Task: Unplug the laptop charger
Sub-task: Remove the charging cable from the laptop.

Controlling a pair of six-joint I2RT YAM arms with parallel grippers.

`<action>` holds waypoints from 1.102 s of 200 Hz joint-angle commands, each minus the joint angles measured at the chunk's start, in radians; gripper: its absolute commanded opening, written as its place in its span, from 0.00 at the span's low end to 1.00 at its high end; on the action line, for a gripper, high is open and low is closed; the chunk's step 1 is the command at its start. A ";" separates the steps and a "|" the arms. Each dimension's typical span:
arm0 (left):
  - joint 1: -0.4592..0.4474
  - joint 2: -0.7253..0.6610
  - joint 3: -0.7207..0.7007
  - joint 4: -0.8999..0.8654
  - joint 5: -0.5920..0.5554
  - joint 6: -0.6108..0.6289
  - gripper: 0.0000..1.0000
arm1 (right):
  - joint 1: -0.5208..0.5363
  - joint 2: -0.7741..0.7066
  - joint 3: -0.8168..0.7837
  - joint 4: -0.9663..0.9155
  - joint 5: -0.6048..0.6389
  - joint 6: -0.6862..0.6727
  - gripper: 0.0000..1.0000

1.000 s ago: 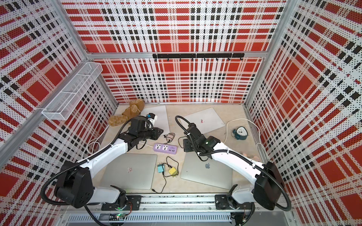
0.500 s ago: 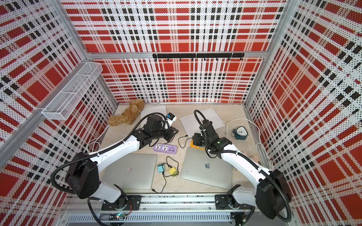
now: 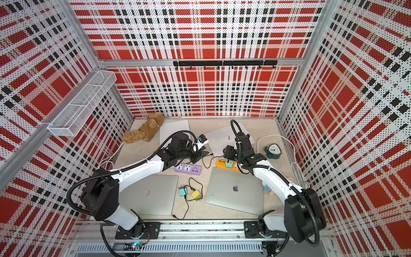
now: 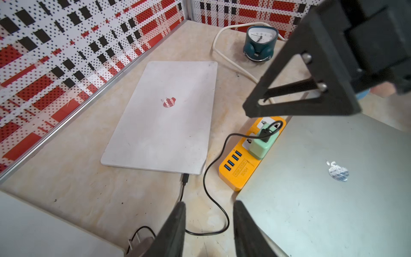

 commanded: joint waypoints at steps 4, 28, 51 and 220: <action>0.042 0.035 -0.046 0.138 0.110 0.098 0.39 | -0.033 0.046 0.036 0.050 -0.056 -0.022 0.58; 0.068 0.086 -0.046 0.167 0.157 0.121 0.39 | -0.054 0.095 0.058 0.060 -0.076 -0.033 0.57; 0.082 0.152 -0.031 0.177 0.189 0.117 0.39 | -0.076 0.146 0.083 0.076 -0.098 -0.038 0.57; 0.054 0.499 0.288 -0.033 -0.001 0.046 0.37 | -0.114 0.417 0.244 0.108 -0.188 0.001 0.55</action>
